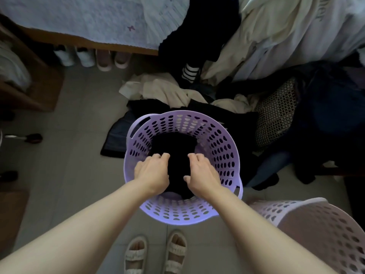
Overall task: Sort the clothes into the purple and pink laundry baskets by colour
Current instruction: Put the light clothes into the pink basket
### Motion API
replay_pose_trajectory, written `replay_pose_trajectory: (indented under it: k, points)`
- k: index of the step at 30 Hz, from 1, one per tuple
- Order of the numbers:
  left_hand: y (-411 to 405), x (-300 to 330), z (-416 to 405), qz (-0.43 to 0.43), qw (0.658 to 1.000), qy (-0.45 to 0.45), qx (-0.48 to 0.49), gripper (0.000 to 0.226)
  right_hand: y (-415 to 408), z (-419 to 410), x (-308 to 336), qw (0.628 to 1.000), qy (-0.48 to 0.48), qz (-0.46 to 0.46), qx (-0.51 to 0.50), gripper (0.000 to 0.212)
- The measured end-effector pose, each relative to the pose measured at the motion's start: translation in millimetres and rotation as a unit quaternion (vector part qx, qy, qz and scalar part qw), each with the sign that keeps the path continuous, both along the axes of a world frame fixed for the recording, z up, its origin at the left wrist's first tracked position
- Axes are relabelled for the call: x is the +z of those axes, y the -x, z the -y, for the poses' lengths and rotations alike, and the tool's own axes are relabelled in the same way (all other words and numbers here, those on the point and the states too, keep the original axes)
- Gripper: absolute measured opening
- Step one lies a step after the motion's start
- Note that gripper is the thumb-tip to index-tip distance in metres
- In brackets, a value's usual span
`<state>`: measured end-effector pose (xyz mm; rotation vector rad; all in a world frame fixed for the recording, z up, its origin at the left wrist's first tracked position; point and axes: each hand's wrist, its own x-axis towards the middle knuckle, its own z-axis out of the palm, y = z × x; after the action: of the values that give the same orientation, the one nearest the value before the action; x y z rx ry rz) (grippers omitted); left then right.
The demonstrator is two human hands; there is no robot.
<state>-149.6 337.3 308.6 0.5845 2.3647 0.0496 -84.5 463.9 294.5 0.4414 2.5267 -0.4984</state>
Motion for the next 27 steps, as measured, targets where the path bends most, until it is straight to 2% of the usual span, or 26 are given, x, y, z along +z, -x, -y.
replay_pose_trajectory:
  k: [6, 16, 27]
  points:
    - [-19, 29, 8, 0.000, 1.000, -0.008, -0.030, 0.051, -35, 23, 31, 0.999, 0.028, 0.018, -0.041, 0.062]
    - [-58, 55, 0, -0.024, 0.993, -0.032, -0.109, 0.048, -92, 21, 70, 0.989, 0.024, -0.018, -0.147, 0.059]
    - [-157, 19, -37, -0.002, 0.982, -0.040, -0.182, 0.046, -192, -7, 34, 0.967, 0.044, -0.024, -0.252, 0.052]
